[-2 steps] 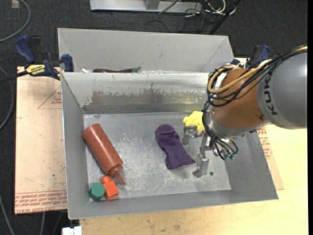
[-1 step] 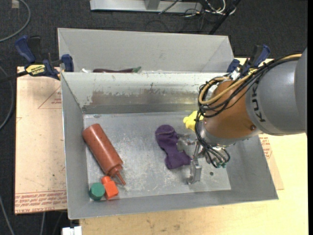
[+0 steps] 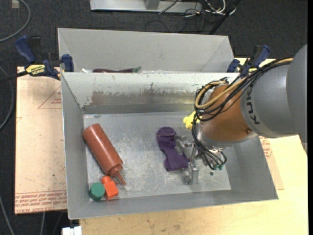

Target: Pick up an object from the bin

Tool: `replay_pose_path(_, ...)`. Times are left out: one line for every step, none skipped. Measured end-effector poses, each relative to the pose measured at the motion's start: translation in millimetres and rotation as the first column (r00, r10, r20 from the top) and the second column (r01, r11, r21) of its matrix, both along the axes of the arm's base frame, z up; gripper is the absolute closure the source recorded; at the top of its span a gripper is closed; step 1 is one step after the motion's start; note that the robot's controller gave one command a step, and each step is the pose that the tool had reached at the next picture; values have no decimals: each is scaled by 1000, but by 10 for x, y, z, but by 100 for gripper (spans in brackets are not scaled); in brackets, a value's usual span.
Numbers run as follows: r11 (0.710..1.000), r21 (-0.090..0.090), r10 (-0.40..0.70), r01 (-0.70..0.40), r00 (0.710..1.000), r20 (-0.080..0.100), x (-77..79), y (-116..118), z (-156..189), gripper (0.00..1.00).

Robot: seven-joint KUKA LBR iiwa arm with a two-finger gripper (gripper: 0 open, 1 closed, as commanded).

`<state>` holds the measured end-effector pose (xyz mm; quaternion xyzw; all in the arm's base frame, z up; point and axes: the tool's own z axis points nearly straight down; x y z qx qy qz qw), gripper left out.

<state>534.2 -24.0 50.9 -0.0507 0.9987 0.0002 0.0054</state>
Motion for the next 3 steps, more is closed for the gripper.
replay_pose_path(995,1,-102,102,995,1,-247,187,109,0)
replay_pose_path(994,1,-108,108,994,-3,-204,418,156,0)
replay_pose_path(998,-1,62,-62,998,4,-92,404,220,100)
